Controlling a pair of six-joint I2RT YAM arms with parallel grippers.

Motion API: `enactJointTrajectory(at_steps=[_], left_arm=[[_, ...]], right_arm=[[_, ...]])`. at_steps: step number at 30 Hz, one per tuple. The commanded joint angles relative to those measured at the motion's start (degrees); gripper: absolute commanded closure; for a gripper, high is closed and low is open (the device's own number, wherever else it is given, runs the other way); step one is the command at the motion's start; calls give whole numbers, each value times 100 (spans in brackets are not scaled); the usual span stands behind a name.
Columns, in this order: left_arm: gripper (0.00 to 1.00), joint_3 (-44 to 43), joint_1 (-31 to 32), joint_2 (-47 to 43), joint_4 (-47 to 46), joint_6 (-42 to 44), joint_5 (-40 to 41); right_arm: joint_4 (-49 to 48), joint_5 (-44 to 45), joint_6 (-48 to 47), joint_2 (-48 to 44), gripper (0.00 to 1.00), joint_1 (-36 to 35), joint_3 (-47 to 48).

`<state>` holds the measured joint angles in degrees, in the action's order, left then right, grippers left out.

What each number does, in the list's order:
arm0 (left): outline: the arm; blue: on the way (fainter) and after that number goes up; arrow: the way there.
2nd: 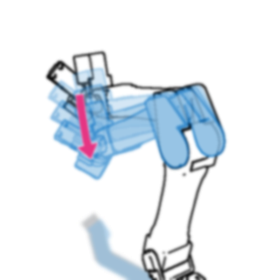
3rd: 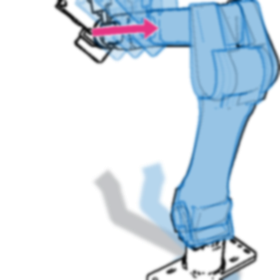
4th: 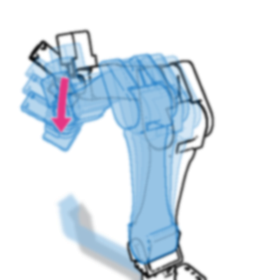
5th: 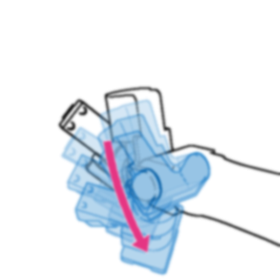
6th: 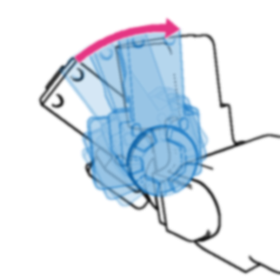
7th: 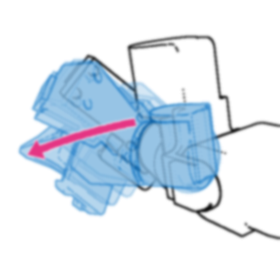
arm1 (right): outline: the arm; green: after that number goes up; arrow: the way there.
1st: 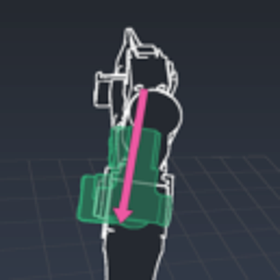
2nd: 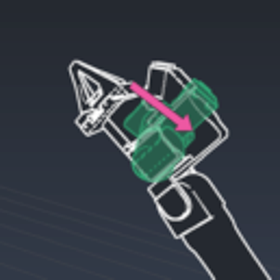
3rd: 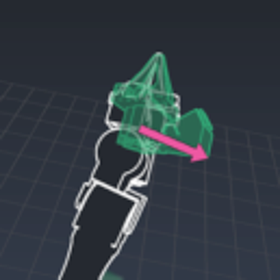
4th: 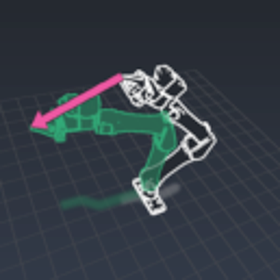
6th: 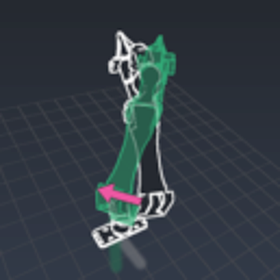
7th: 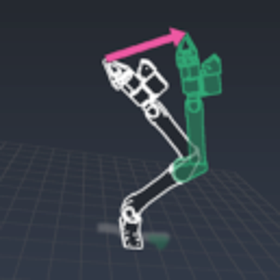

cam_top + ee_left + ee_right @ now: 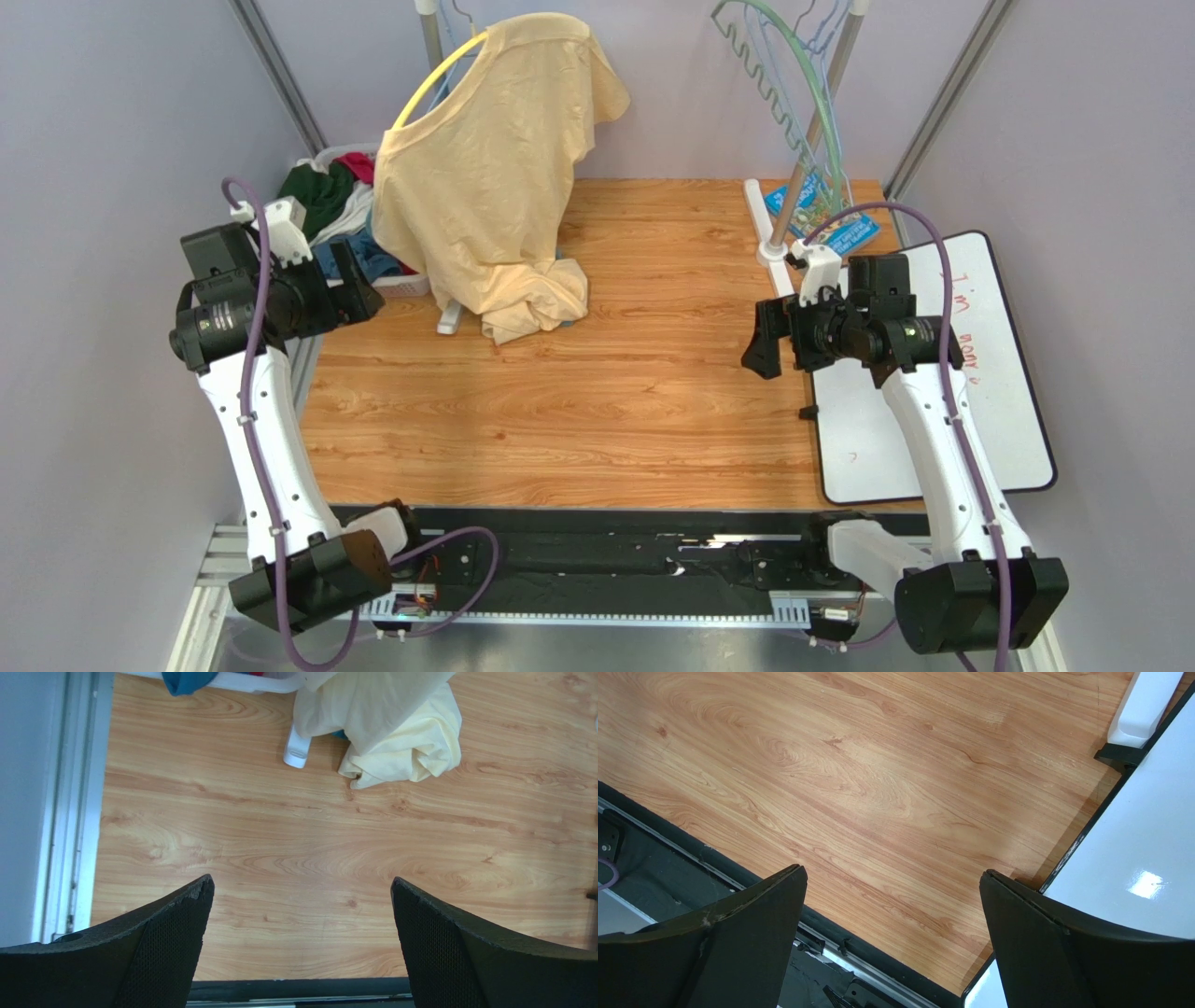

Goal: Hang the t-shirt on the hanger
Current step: Pick up the T-shirt and place it in the bin.

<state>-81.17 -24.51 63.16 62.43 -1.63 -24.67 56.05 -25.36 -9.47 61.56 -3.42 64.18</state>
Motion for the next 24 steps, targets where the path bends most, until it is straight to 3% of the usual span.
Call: enactJointTrajectory(at_steps=[1,8,15,21,24], left_arm=[[1,-1020,-115,554,-101,153,260],[4,-2710,-300,2155,-196,654,287],[23,-4441,-300,4297,-810,410,225],[23,-5654,-256,5827,-1505,470,480],[23,-5945,-160,6340,-1883,619,1006]], right_arm=[[-130,146,-98,127,0,-124,94],[-121,172,-125,286,0,-378,129],[-86,67,-81,445,0,-431,244],[-51,49,-107,541,0,-431,200],[-59,58,-107,646,0,-431,165]])
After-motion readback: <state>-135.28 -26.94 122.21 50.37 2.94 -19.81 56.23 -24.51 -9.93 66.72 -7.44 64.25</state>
